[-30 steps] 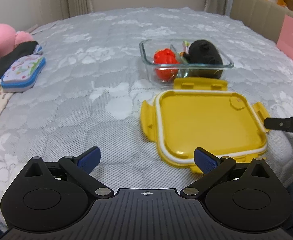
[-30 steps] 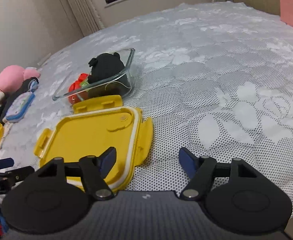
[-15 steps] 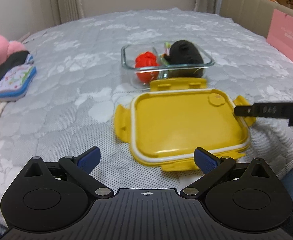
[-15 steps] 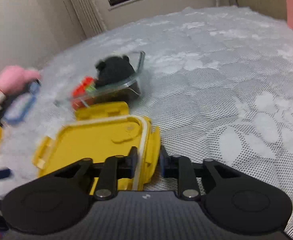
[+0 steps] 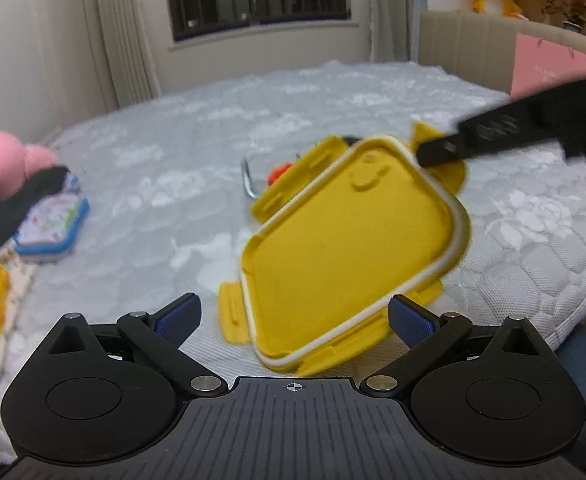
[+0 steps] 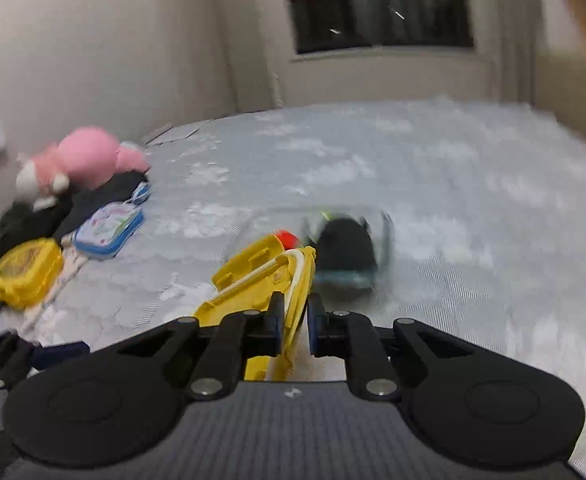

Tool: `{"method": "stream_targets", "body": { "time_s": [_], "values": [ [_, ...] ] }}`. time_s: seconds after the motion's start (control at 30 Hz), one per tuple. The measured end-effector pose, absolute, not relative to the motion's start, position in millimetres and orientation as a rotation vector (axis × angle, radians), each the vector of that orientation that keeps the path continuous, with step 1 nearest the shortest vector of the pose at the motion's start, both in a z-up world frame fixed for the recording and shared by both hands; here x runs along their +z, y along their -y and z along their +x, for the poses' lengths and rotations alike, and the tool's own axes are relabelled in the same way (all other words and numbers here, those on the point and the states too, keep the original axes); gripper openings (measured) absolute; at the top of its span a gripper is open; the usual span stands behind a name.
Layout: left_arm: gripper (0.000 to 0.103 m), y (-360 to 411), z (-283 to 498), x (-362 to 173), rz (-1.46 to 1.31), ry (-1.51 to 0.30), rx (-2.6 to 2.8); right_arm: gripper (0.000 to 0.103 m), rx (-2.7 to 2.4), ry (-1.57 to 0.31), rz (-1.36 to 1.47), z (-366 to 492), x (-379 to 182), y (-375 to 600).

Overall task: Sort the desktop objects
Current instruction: 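Grasp the yellow lid's edge with the right tool and lift it, then carry the upright yellow lid toward the left tool with the right tool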

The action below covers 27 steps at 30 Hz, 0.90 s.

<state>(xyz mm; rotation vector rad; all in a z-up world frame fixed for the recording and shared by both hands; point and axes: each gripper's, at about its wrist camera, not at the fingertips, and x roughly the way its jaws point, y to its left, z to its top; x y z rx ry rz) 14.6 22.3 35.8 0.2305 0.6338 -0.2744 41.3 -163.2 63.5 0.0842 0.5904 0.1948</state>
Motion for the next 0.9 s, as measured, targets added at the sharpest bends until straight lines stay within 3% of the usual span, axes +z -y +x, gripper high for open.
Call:
{"method": "stream_targets", "body": {
  "time_s": [0.37,0.63,0.9],
  "values": [
    [0.102,-55,21,55,0.122,-0.575,-0.158,0.014,0.364,-0.622,-0.460,68,134,33],
    [0.102,-85,25,51,0.077,-0.592,-0.069,0.014,0.507,-0.600,-0.467,66,142,-43],
    [0.102,-151,28,36,-0.121,-0.669,0.010,0.022,0.634,-0.621,-0.429,62,135,-102]
  ]
}}
